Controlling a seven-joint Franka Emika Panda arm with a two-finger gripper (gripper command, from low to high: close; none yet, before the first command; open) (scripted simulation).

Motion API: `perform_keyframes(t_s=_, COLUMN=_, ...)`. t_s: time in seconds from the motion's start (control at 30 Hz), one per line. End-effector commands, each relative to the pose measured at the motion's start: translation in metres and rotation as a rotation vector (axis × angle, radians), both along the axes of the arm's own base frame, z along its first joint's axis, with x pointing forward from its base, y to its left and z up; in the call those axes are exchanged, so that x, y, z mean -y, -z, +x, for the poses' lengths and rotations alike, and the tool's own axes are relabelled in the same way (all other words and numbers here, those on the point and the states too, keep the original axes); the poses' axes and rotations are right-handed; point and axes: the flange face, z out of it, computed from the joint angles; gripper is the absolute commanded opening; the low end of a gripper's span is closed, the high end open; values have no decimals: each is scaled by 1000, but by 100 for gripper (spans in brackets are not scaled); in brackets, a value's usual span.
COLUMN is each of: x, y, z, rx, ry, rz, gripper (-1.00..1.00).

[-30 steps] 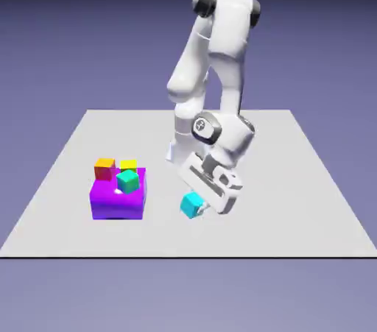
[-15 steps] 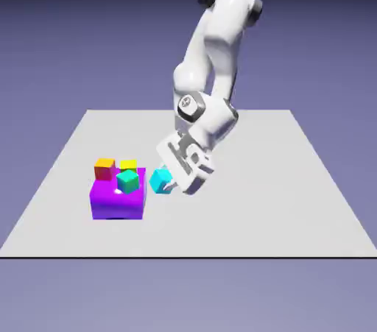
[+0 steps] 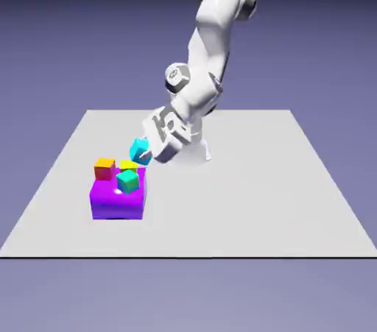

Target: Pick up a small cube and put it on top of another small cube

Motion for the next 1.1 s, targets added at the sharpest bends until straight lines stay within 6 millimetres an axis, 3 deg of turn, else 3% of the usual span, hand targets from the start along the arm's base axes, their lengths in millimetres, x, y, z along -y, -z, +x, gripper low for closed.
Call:
perform_keyframes(t_s=0.0, x=3, y=-4, z=-3, rx=9, ry=11, rz=4, gripper=-100)
perform_keyframes(t_s=0.27, x=26, y=-30, z=-25, rx=70, ry=100, rz=55, gripper=-100)
perform_keyframes(t_s=0.53, x=48, y=-42, z=-50, rx=110, ry=181, rz=143, gripper=-100)
perform_keyframes(t_s=0.8, x=67, y=-37, z=-72, rx=119, ry=254, rz=262, gripper=-100)
perform_keyframes(t_s=1.07, x=80, y=-16, z=-91, rx=88, ry=317, rz=401, gripper=-100)
